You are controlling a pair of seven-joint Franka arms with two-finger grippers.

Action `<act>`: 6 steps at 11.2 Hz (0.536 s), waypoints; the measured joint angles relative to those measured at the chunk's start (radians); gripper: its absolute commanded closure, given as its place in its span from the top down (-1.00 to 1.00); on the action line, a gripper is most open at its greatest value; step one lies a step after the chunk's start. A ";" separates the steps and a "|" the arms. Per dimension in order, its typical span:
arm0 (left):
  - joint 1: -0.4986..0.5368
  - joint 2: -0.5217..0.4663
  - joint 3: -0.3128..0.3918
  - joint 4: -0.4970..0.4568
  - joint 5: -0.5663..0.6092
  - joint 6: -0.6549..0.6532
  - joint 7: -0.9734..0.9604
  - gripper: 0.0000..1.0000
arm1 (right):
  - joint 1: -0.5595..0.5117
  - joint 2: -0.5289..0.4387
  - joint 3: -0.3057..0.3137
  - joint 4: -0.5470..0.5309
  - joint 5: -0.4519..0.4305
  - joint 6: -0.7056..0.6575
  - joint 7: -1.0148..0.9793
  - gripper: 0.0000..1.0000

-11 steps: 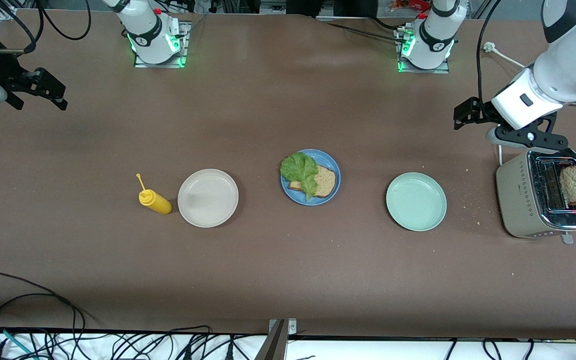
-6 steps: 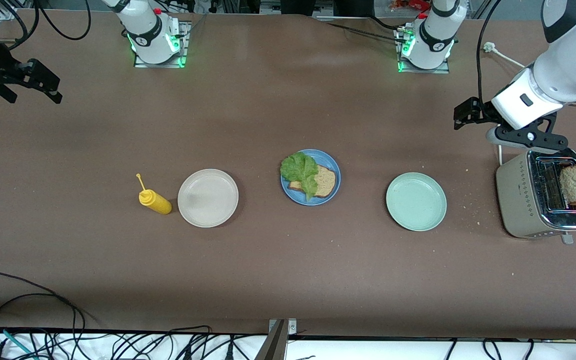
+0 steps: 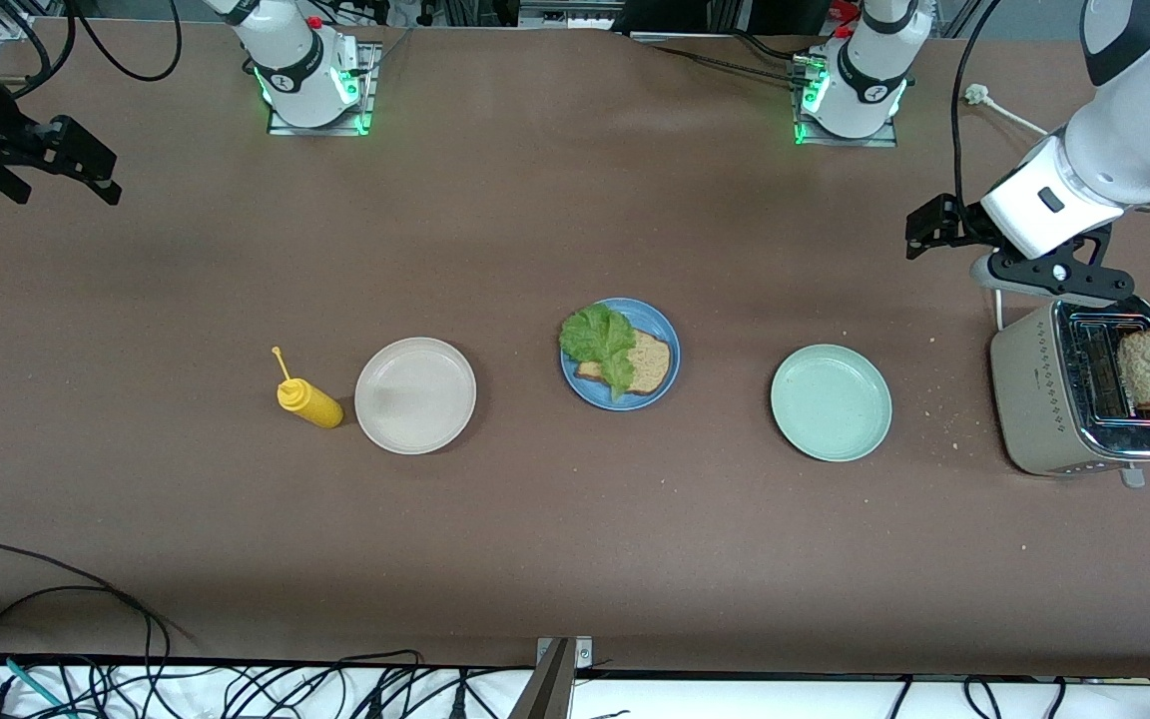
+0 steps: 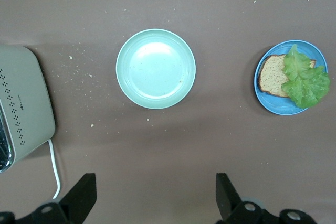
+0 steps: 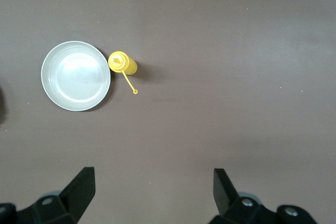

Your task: Make sandwich in blue plate with both arms

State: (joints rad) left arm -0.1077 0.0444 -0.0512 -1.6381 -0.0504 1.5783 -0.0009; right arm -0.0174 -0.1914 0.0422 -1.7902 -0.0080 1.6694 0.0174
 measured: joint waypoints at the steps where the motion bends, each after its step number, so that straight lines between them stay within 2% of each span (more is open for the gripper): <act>1: 0.000 0.000 0.000 0.000 0.000 0.000 0.000 1.00 | 0.000 0.010 0.000 0.007 0.000 0.000 0.000 1.00; 6: 0.000 0.000 0.000 0.000 0.000 0.000 0.000 1.00 | 0.002 0.028 0.004 0.036 0.000 -0.008 0.000 1.00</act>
State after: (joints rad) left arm -0.1081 0.0444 -0.0512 -1.6381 -0.0504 1.5783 -0.0009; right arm -0.0158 -0.1638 0.0459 -1.7539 -0.0080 1.6614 0.0174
